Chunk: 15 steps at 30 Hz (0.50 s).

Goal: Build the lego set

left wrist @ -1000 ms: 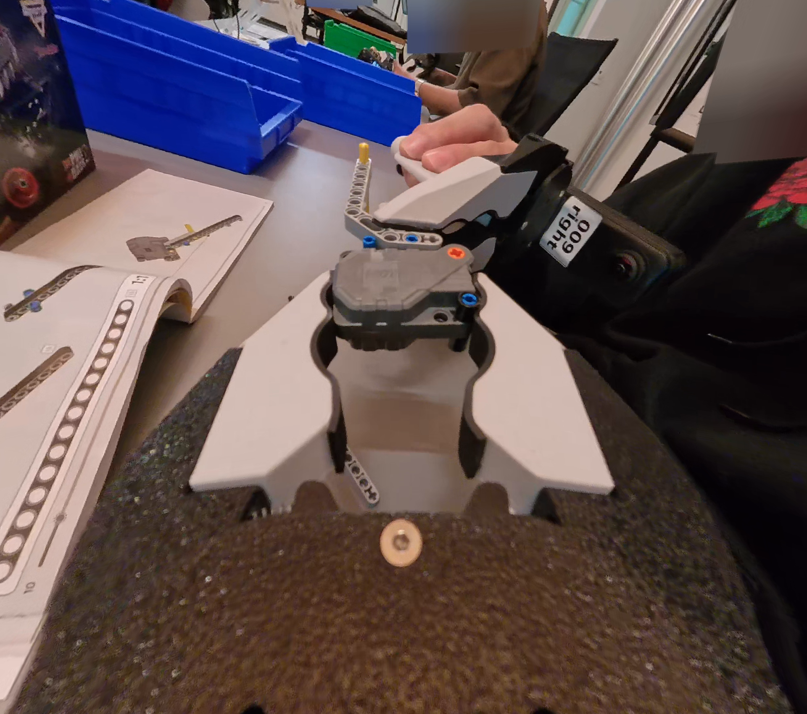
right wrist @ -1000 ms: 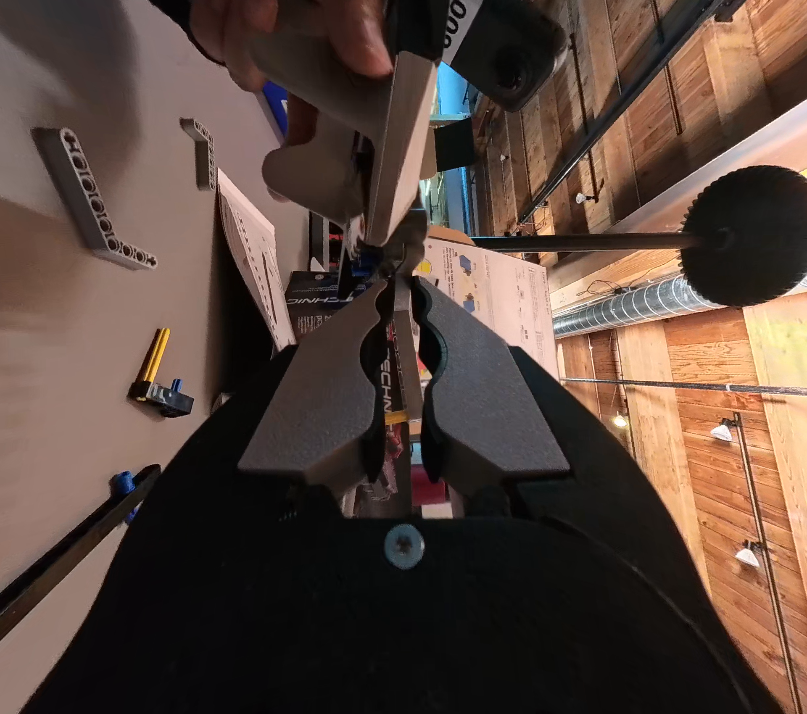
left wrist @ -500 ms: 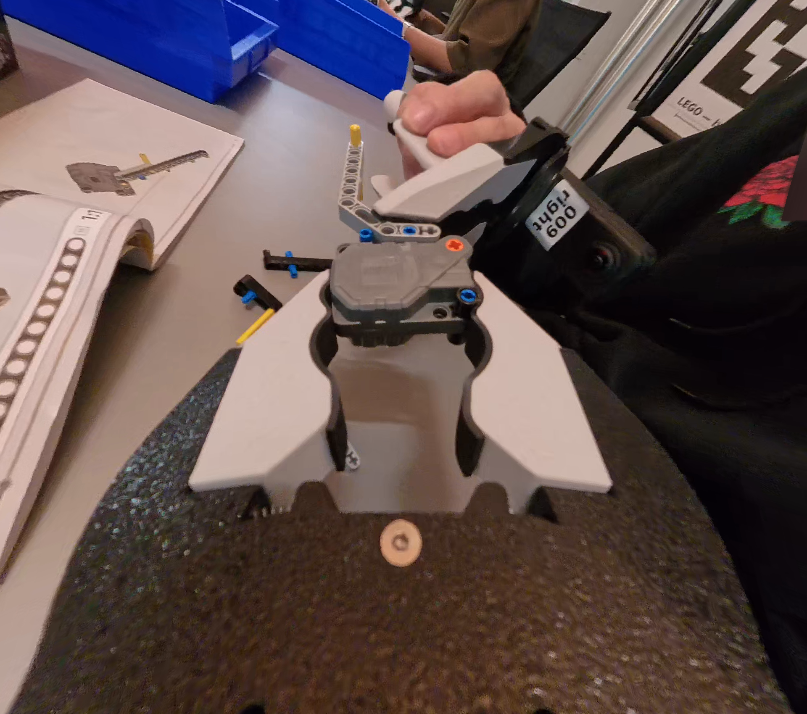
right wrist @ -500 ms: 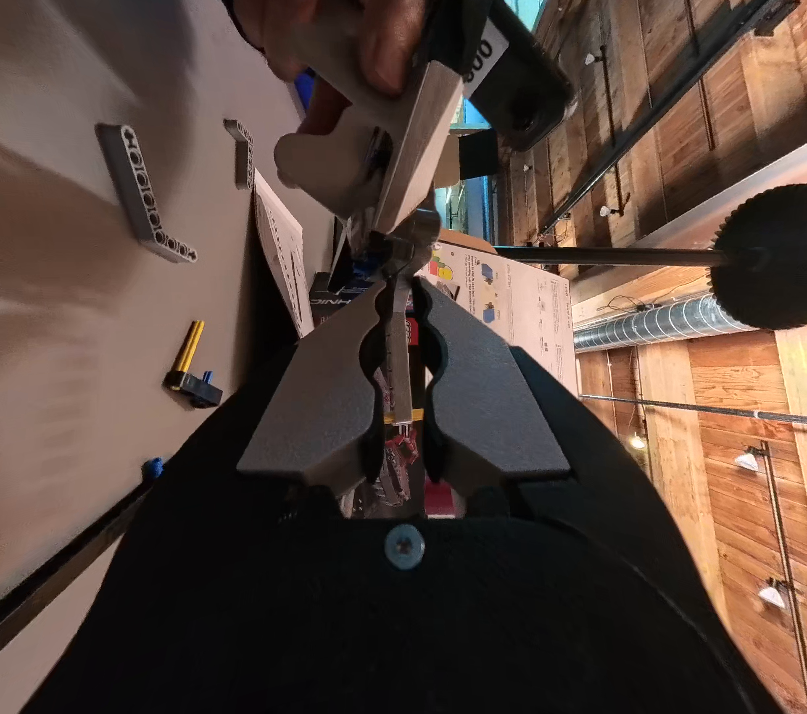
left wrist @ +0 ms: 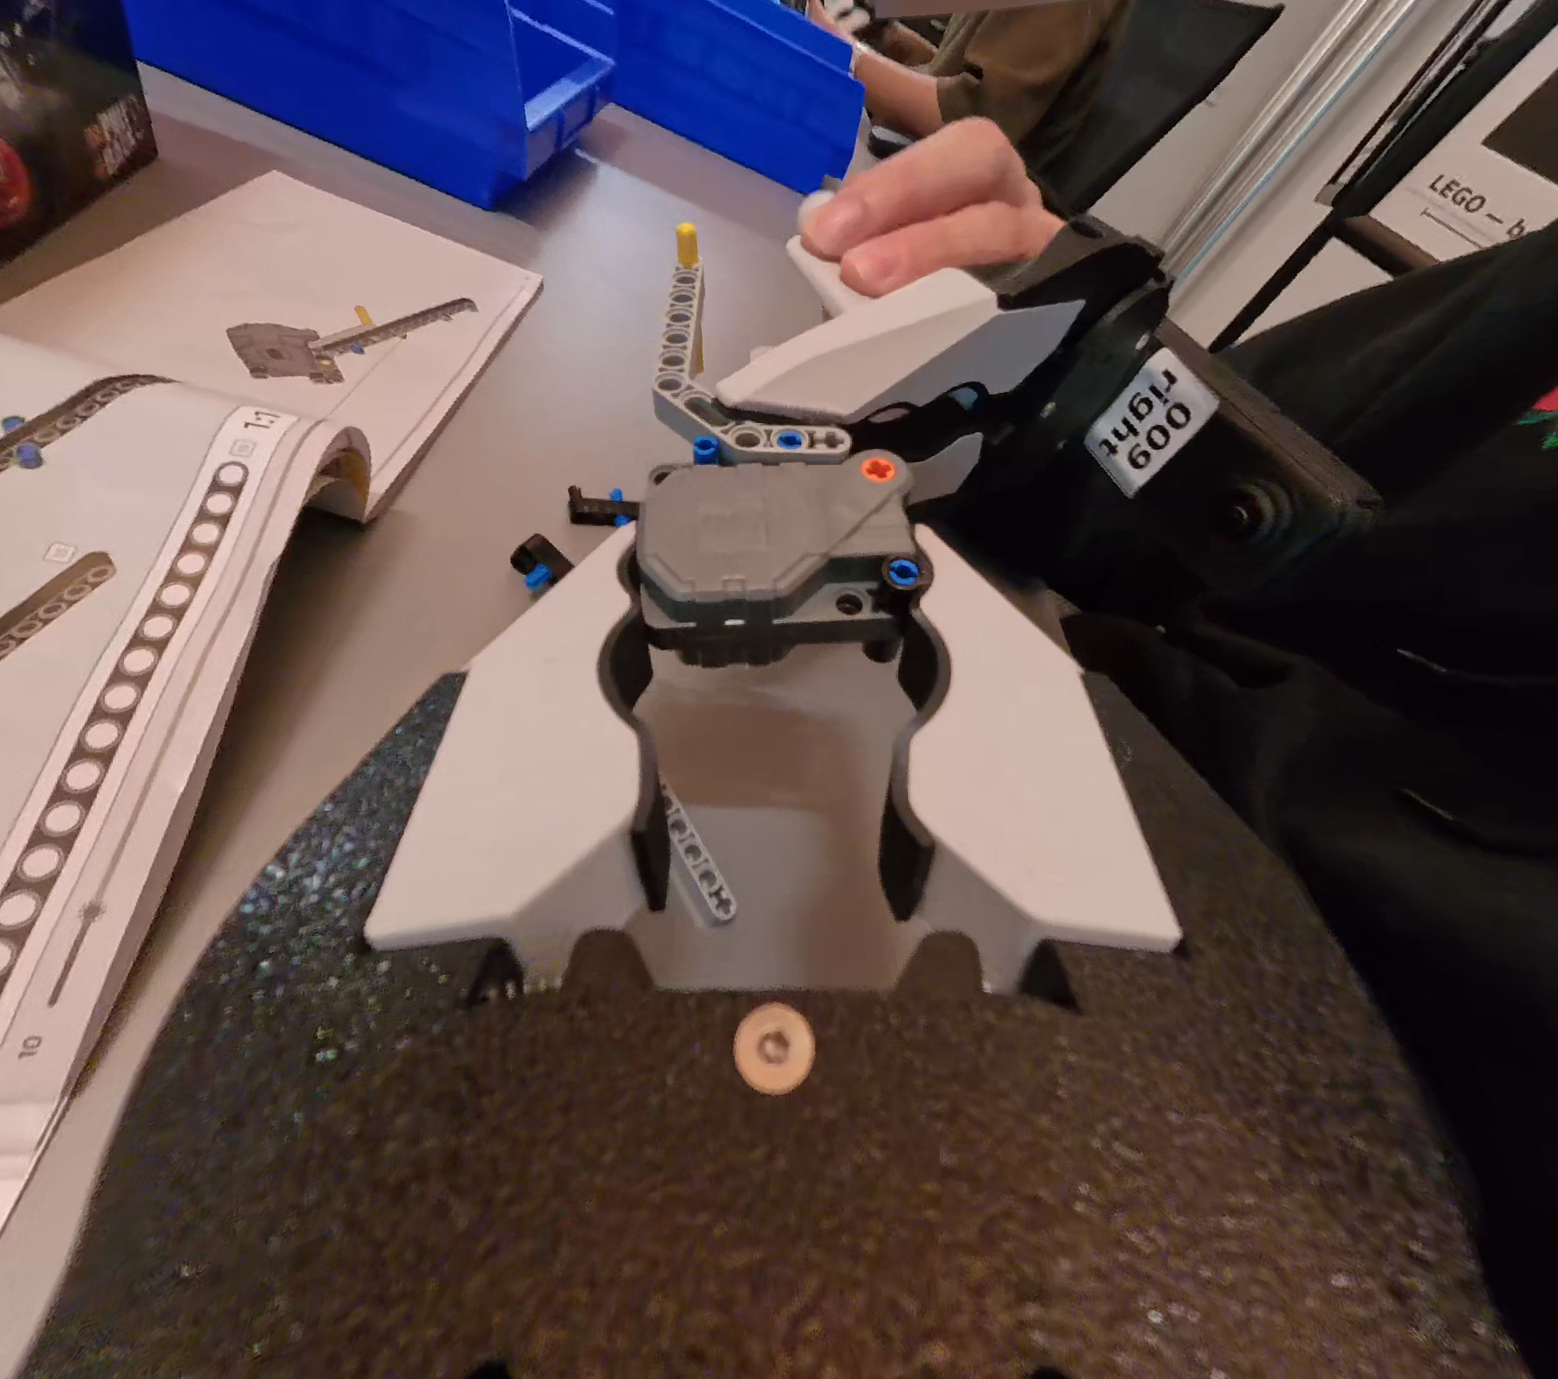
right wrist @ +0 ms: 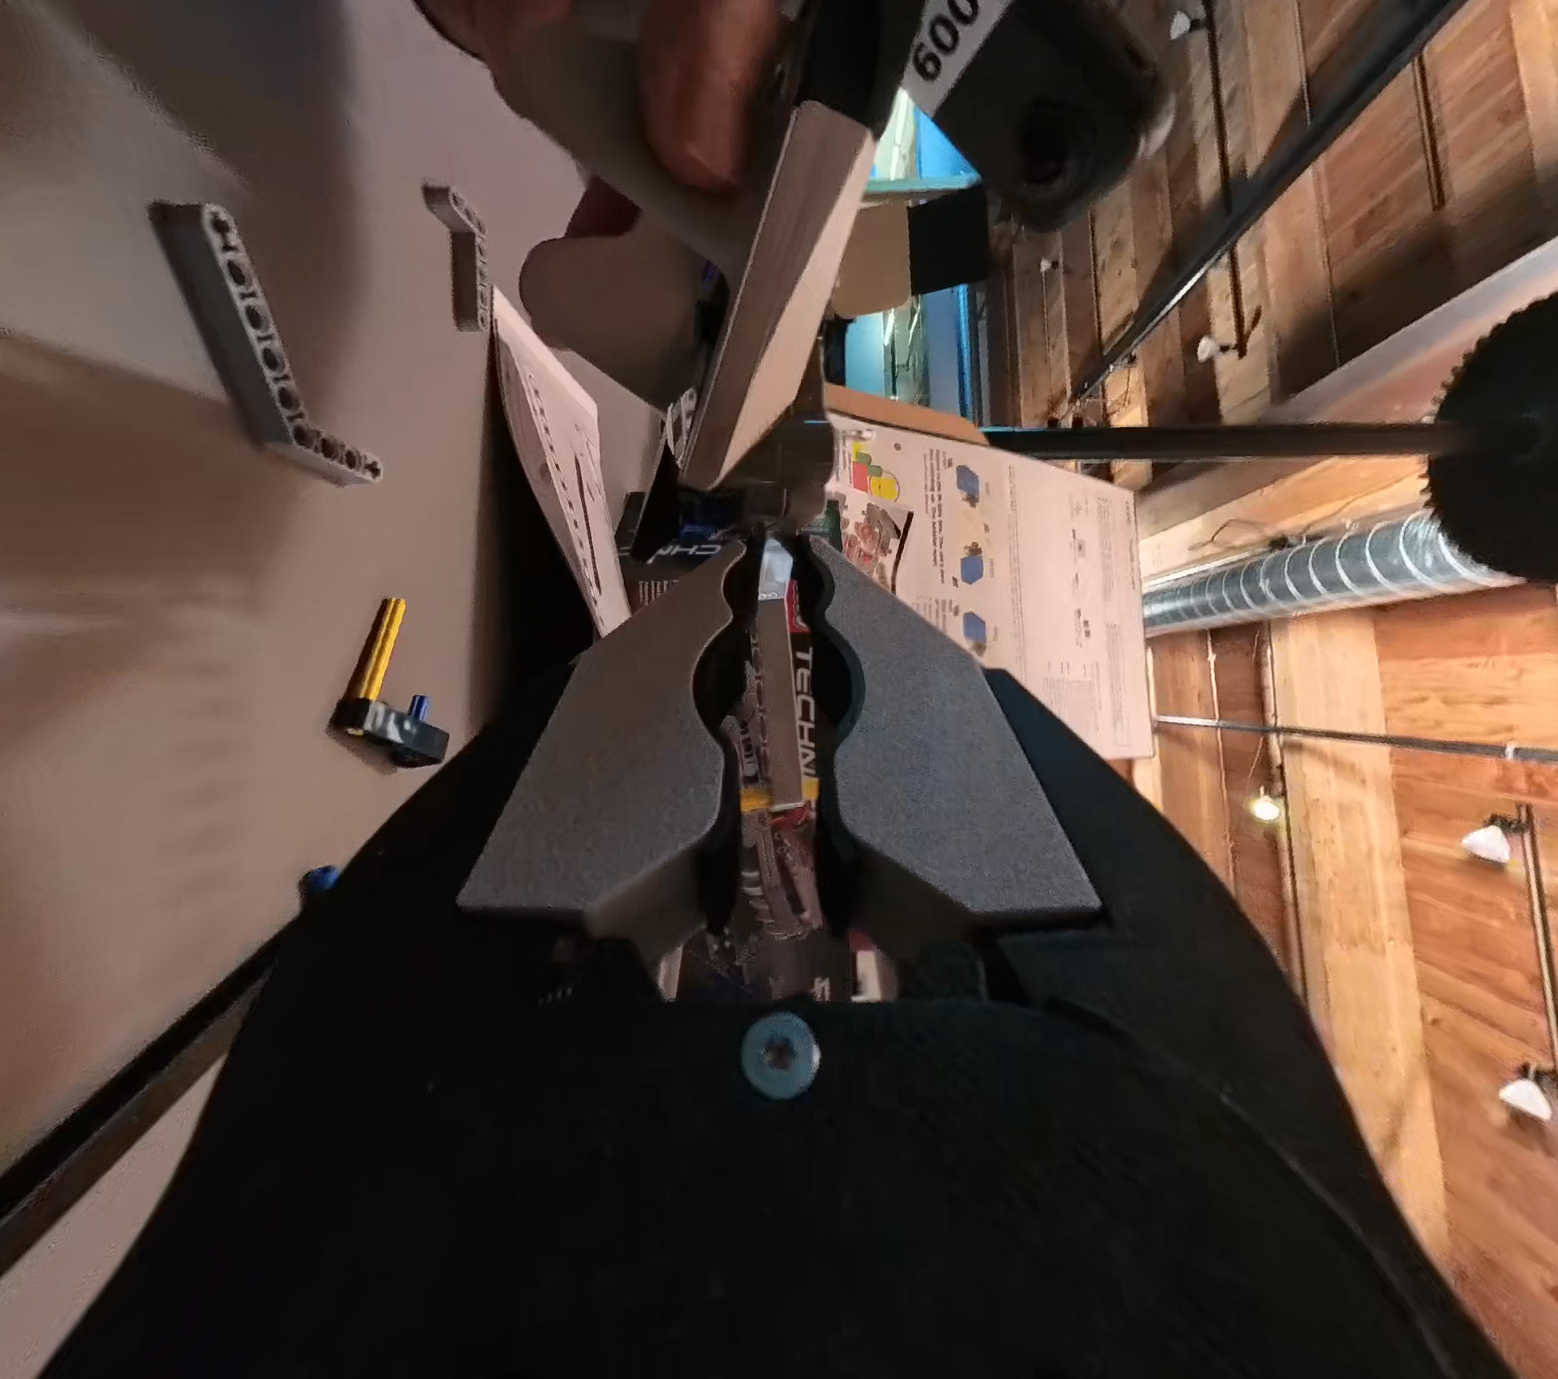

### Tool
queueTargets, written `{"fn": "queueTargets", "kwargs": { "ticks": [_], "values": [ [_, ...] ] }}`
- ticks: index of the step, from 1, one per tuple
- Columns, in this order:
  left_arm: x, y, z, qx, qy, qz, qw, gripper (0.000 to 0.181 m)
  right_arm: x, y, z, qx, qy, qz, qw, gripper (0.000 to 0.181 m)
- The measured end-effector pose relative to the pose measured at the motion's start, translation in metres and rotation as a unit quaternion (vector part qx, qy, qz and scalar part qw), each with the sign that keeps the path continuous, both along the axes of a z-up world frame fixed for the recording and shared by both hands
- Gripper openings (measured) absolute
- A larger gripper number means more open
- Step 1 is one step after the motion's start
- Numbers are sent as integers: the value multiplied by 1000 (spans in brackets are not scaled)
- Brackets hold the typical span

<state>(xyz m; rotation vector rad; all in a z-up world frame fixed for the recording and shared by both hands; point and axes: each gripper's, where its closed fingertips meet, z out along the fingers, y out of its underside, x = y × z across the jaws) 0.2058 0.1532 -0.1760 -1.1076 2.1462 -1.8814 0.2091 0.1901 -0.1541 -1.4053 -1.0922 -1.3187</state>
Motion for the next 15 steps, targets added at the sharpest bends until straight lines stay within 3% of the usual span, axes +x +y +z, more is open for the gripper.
{"fn": "queueTargets", "kwargs": {
  "ticks": [3, 8, 15],
  "values": [
    [-5, -1, -5, 14, 11, -15, 1000, 56, -4, -2, 1, 2, -10, 12, 1000, 19],
    [-14, -1, -8, 7, 41, -43, 998, 56, -10, -2, -9, -27, -38, 26, 999, 9],
    [-15, -1, -7, 1, 50, -46, 998, 55, -7, 0, -3, -14, 10, 15, 1000, 5]
  ]
}}
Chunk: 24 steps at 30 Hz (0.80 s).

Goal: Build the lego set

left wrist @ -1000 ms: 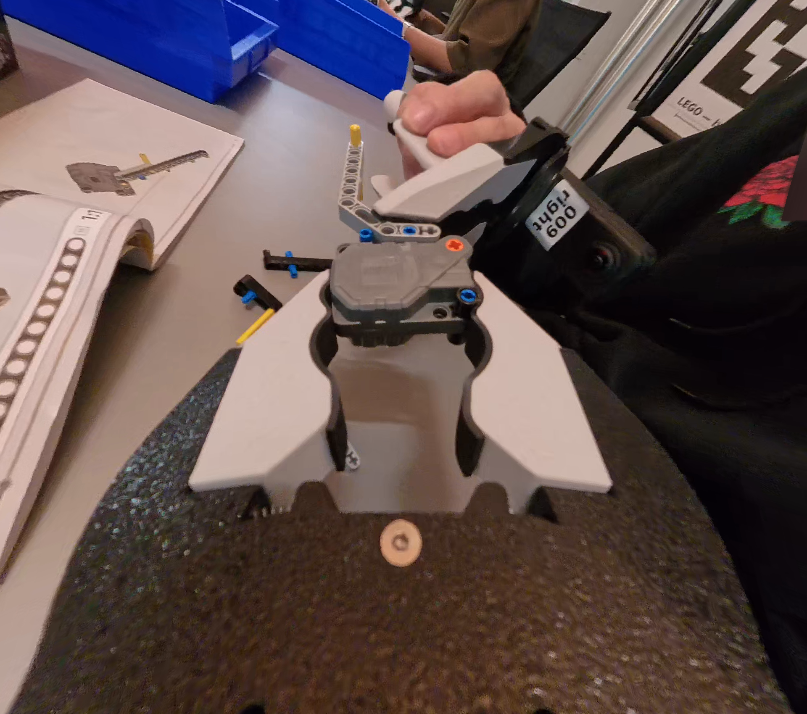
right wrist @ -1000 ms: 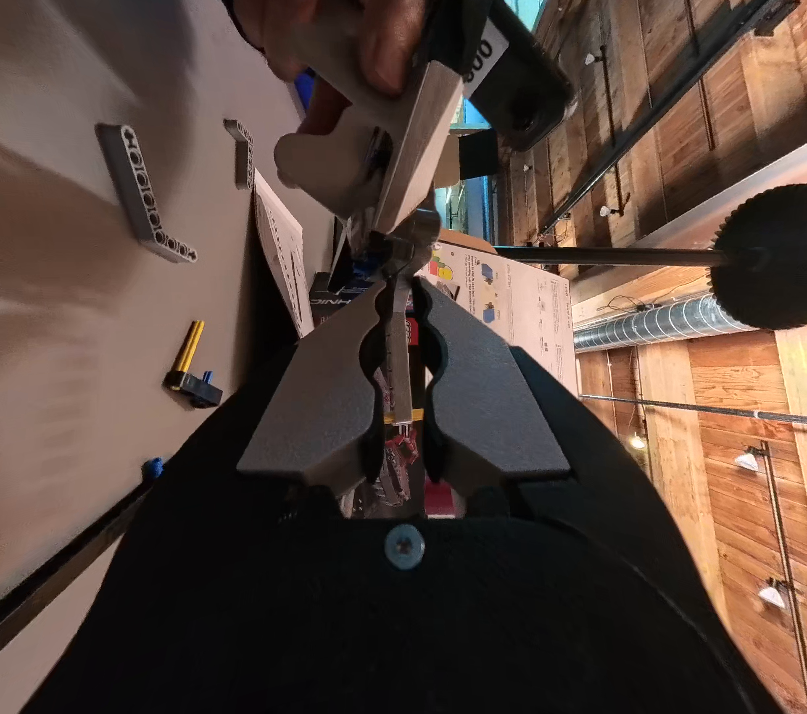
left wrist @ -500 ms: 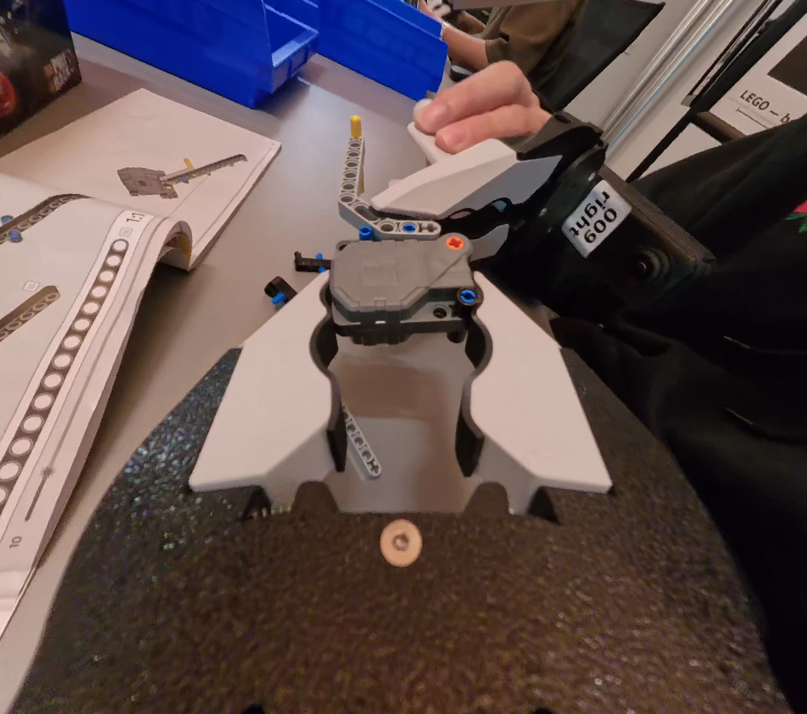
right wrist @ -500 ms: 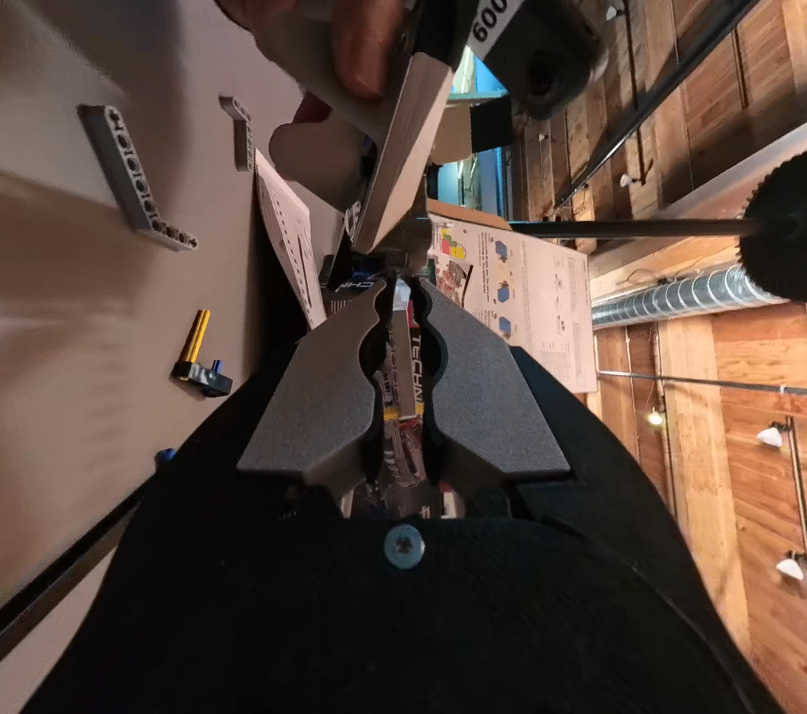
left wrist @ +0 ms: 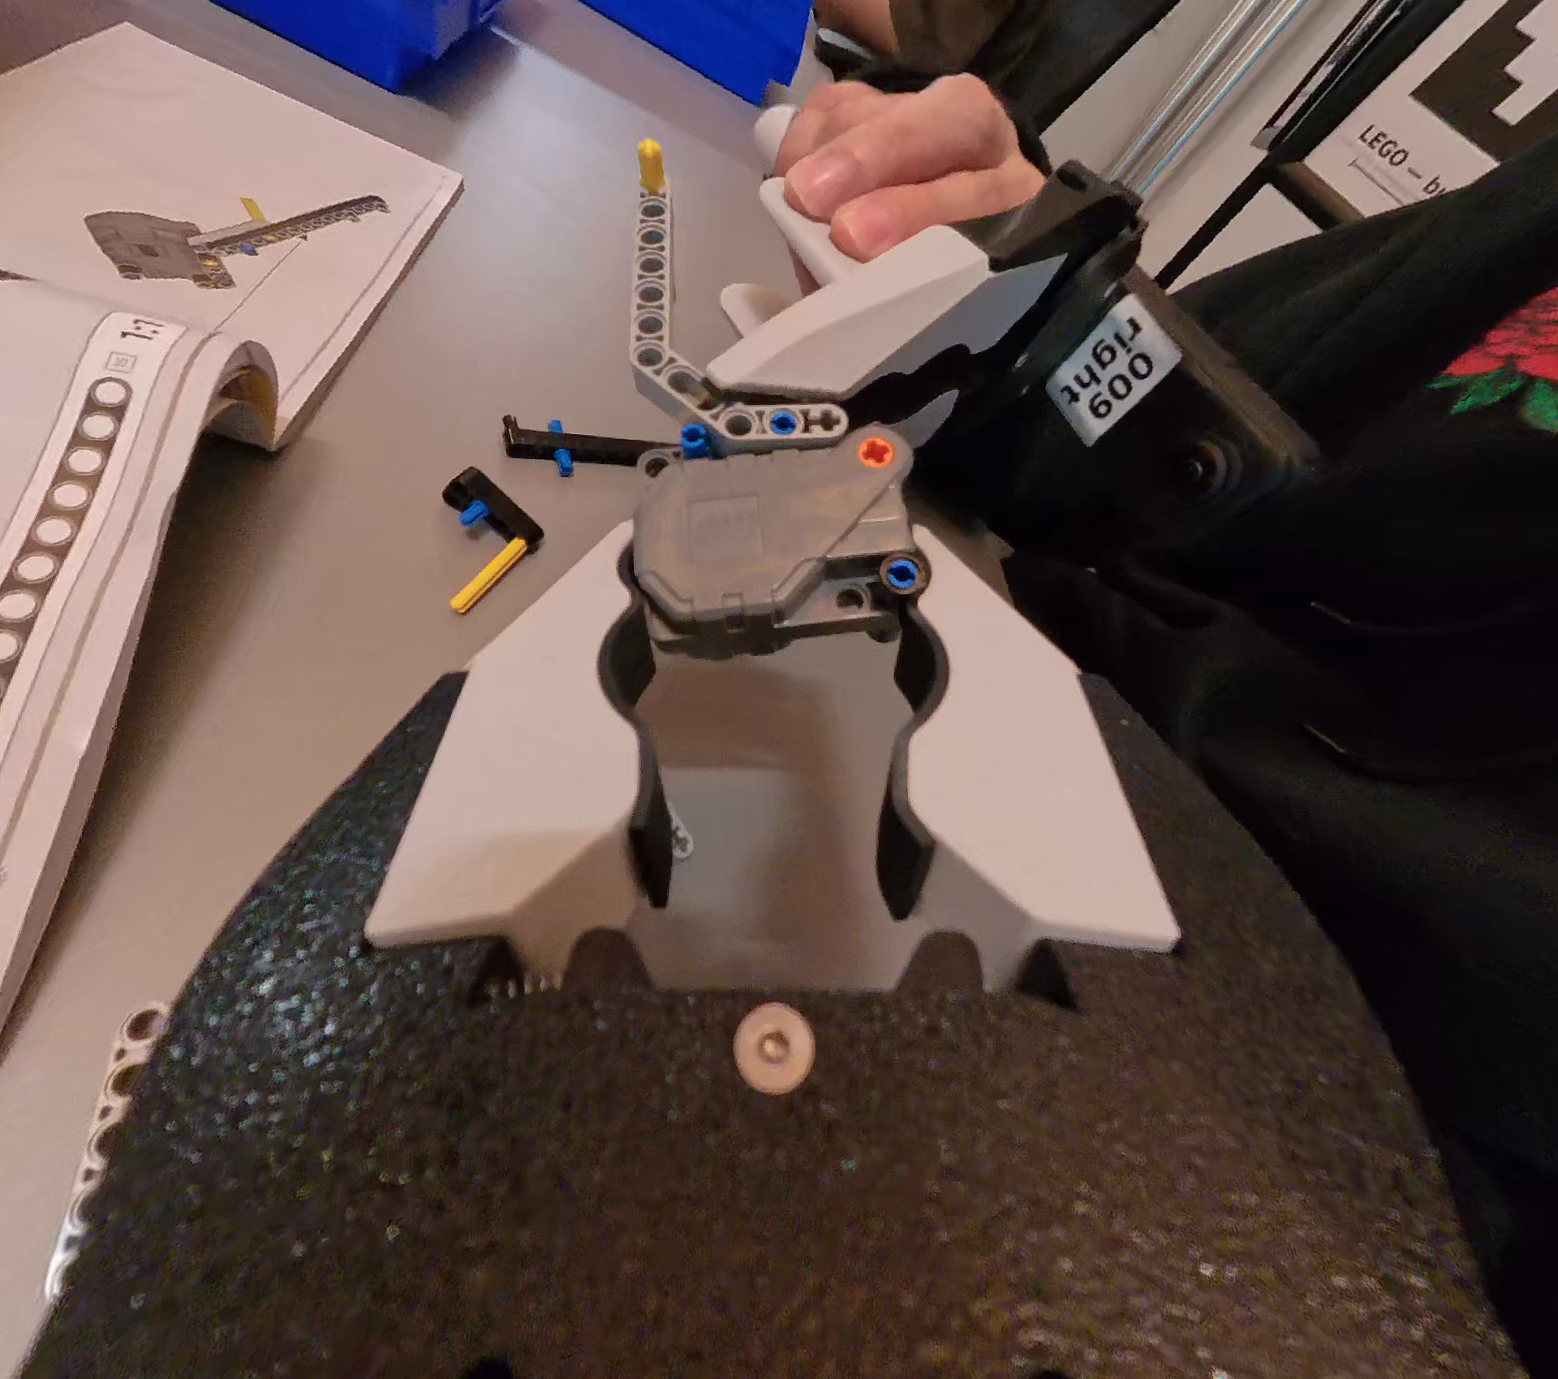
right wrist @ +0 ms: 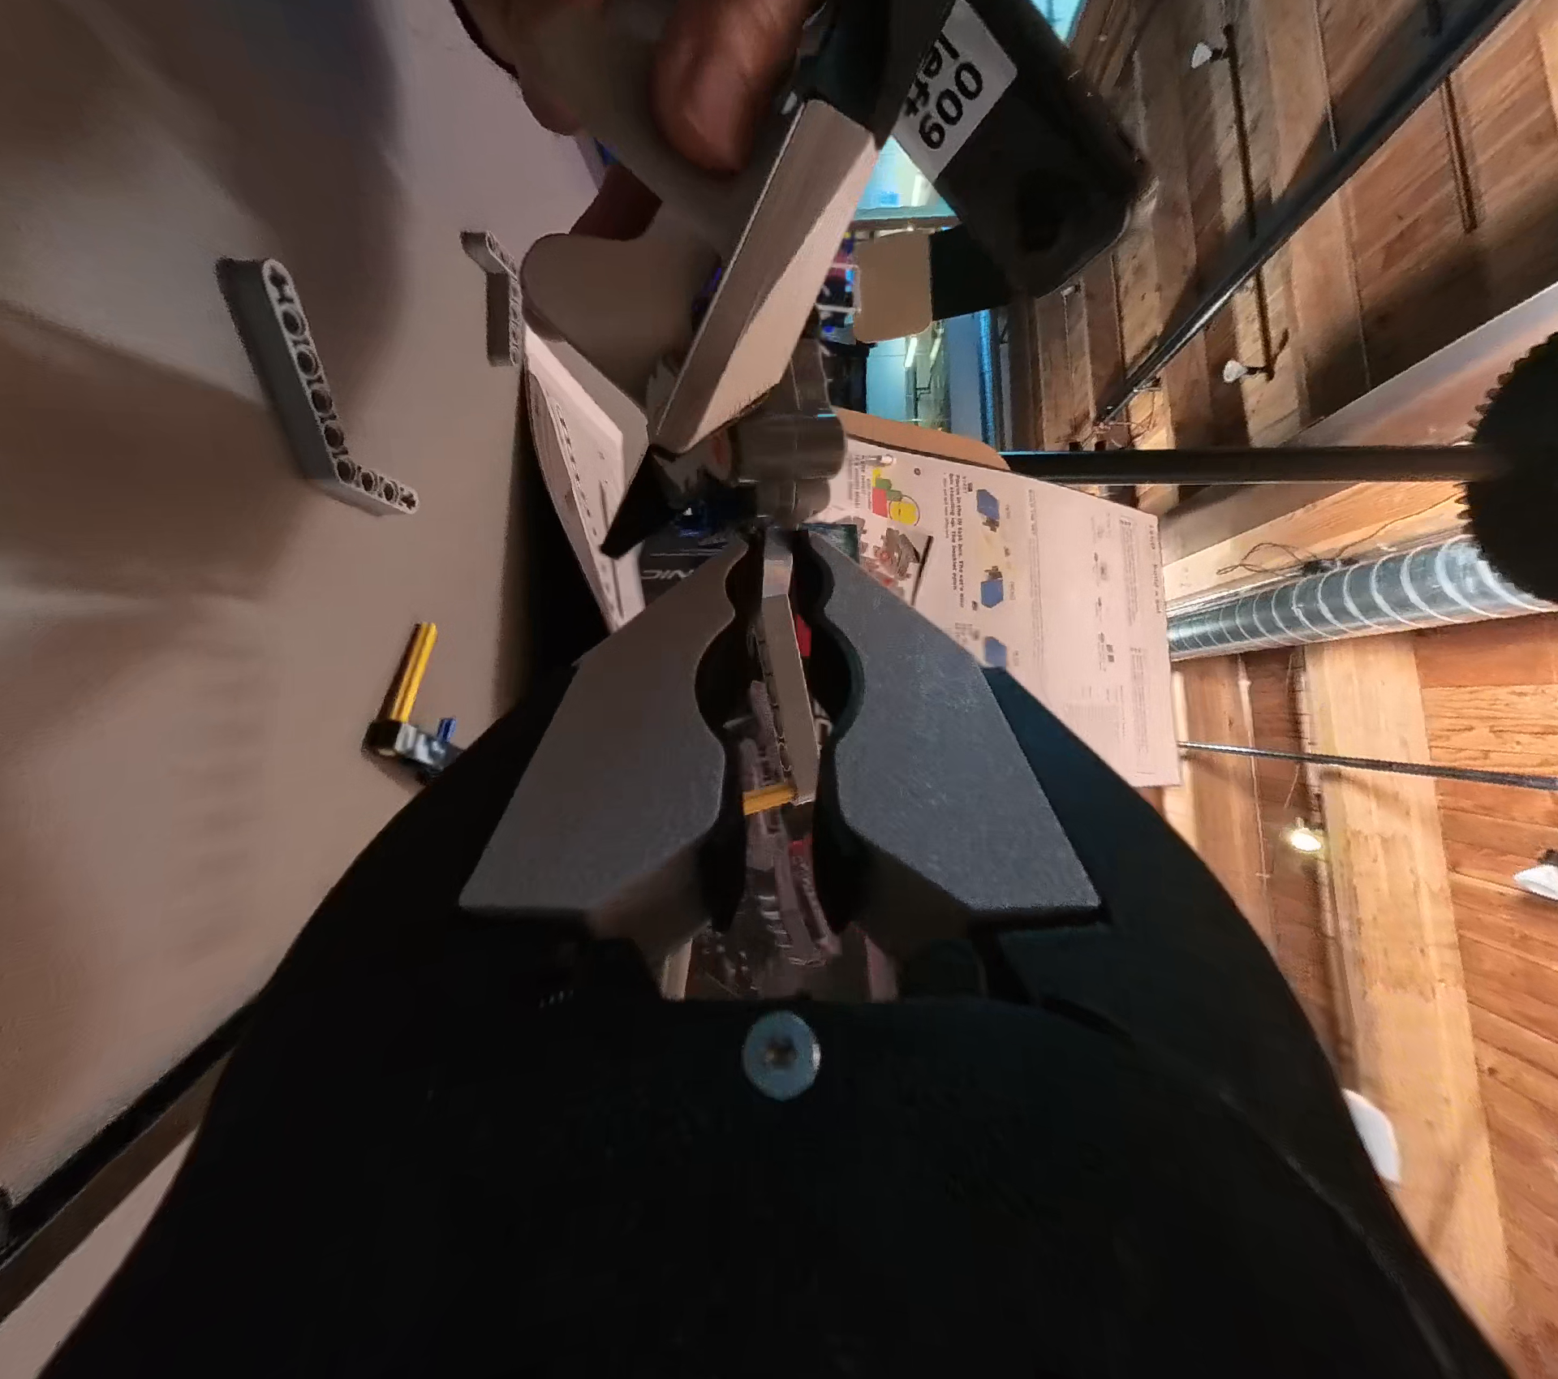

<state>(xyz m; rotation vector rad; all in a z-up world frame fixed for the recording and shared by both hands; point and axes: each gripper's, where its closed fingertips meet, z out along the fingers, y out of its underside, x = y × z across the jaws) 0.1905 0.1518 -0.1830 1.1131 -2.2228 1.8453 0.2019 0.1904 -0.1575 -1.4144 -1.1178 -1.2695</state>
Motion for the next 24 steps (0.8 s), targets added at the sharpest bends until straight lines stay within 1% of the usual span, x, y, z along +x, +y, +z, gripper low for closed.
{"fn": "queueTargets", "kwargs": {
  "ticks": [2, 6, 7, 10, 11, 12, 14, 16, 21, 23, 24],
  "values": [
    [2, 1, 0, -1, -8, 5, 1000, 55, 1, 1, 0, 1, 12, -7, 1000, 4],
    [21, 2, 14, -41, -45, 65, 996, 56, 14, 1, 5, 23, 21, -46, 998, 5],
    [24, 2, 18, -50, -54, 77, 994, 58, 15, 0, 10, 36, 17, -52, 998, 5],
    [30, 0, 17, -36, -68, 99, 992, 71, 12, 4, 18, 65, 4, -75, 995, 4],
    [29, -2, 19, -38, -73, 95, 992, 72, 11, 4, 18, 68, -4, -76, 995, 5],
    [29, -2, 20, -34, -78, 94, 992, 69, 10, 4, 18, 68, -9, -73, 995, 5],
    [31, 1, 19, -15, -92, 103, 990, 66, 12, 4, 14, 59, 1, -68, 996, 4],
    [31, 0, 17, -12, -88, 103, 991, 66, 11, 4, 12, 51, -5, -64, 997, 4],
    [21, -1, 3, 35, -70, 63, 995, 64, 3, 3, 3, 25, -41, -23, 999, 5],
    [16, -2, 1, 30, -58, 44, 997, 64, 0, 2, 5, 35, -63, -13, 997, 16],
    [14, -3, 0, 29, -53, 34, 998, 64, -2, 2, 5, 35, -68, -7, 997, 18]
  ]
}}
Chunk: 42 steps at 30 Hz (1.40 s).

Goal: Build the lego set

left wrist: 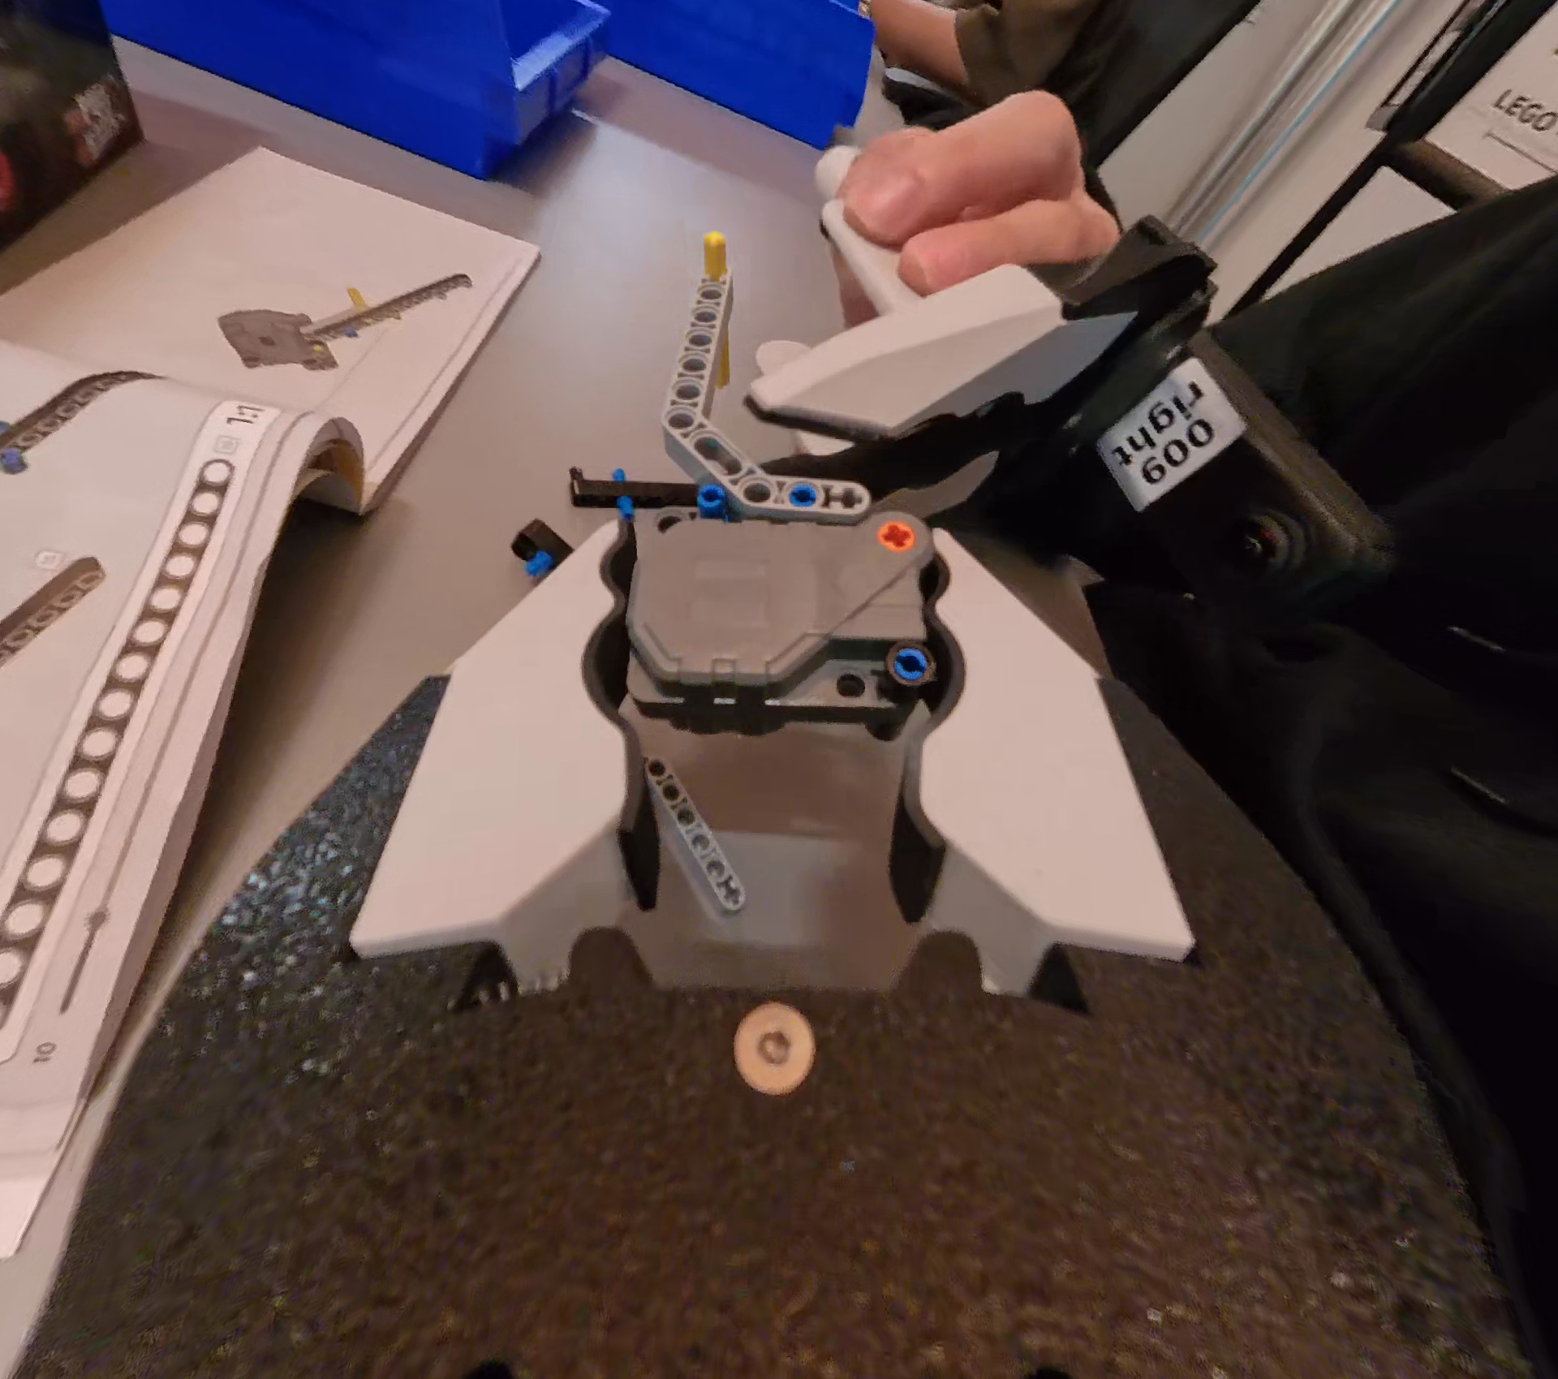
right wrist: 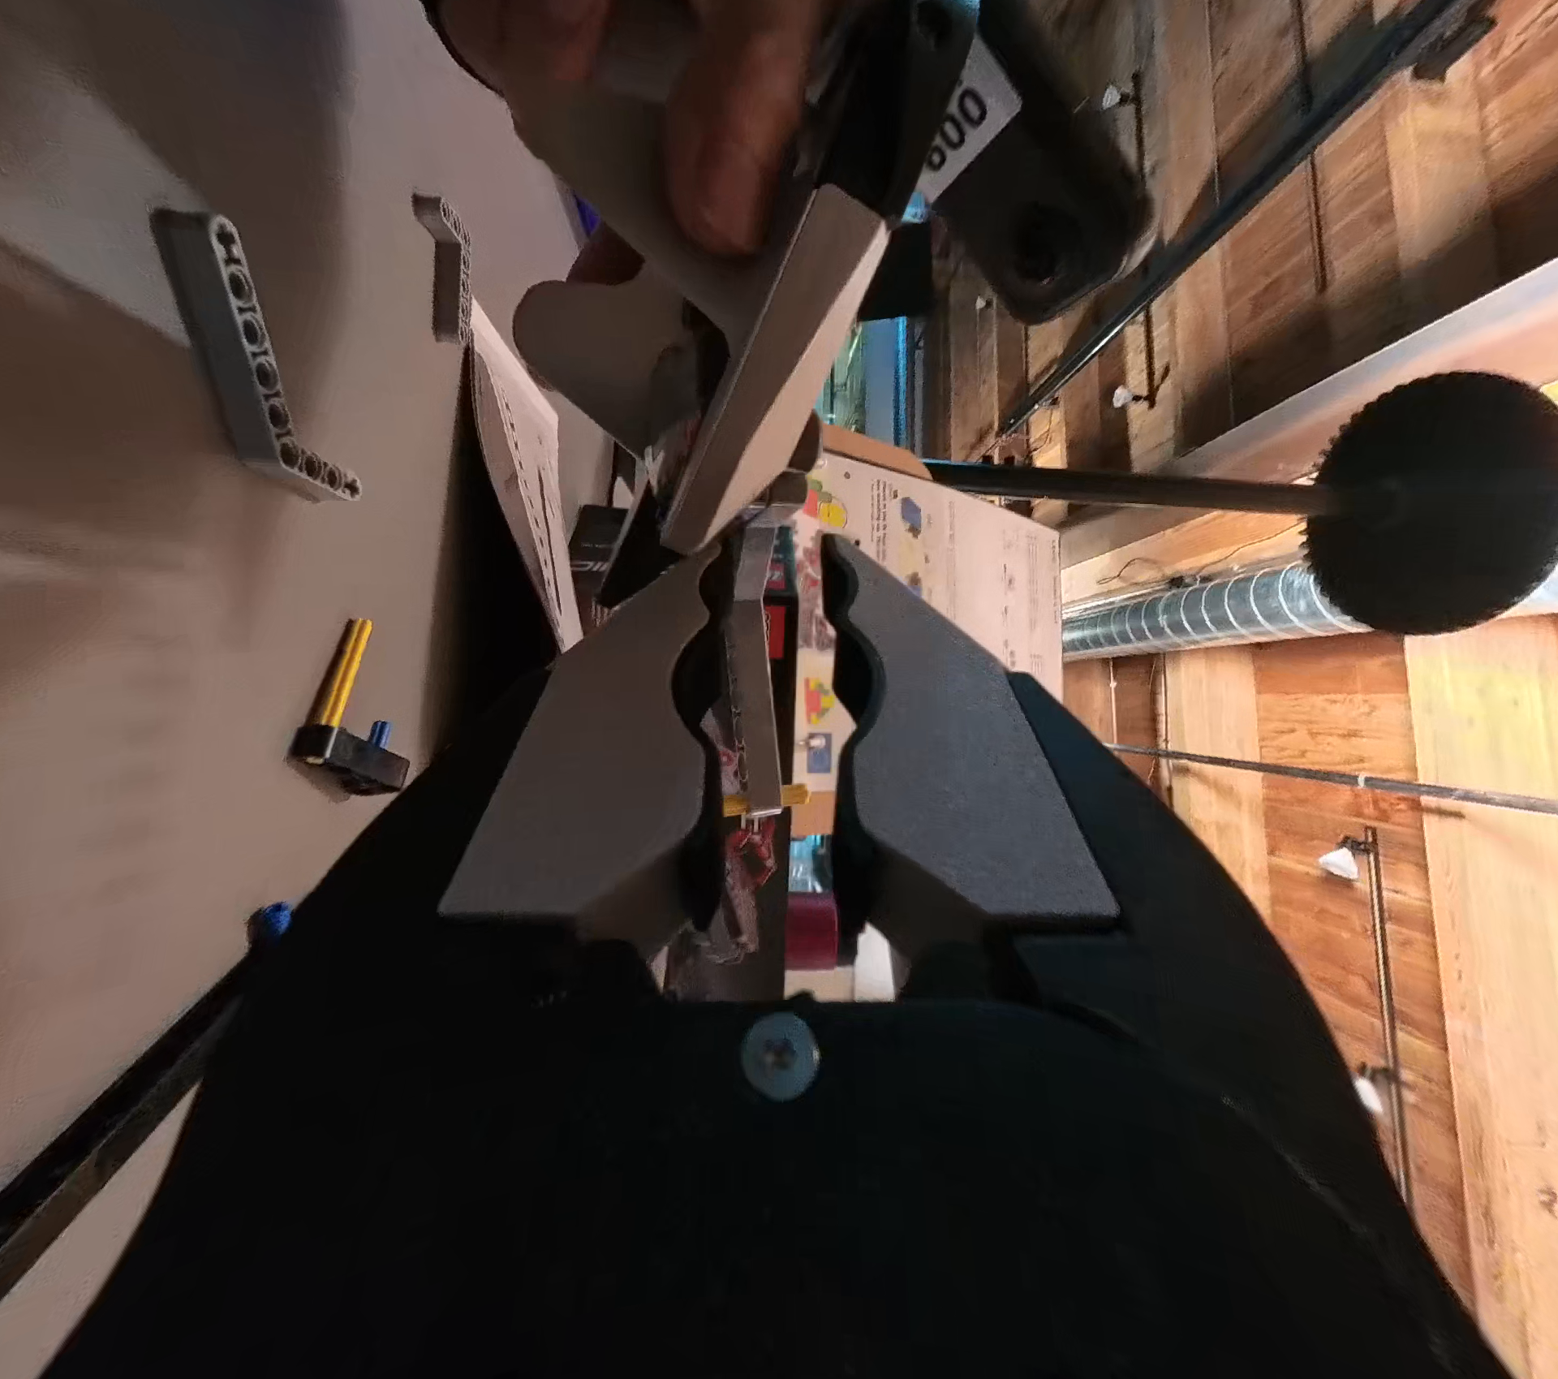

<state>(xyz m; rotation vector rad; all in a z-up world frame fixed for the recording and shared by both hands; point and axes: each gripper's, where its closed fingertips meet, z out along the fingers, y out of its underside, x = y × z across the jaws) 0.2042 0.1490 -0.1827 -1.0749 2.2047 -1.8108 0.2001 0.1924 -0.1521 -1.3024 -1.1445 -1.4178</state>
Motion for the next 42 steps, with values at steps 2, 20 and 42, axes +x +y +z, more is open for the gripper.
{"fn": "queueTargets", "kwargs": {
  "ticks": [2, 20, 42],
  "values": [
    [-5, -1, -3, 10, 6, -17, 1000, 64, -5, -1, -1, -6, -3, 11, 1000, 19],
    [2, -1, 11, -57, 4, 6, 998, 65, 0, 2, 3, 7, 49, -19, 999, 4],
    [-18, -6, -7, -18, 60, -51, 997, 64, -25, 0, -12, -30, 0, 20, 999, 8]
  ]
}}
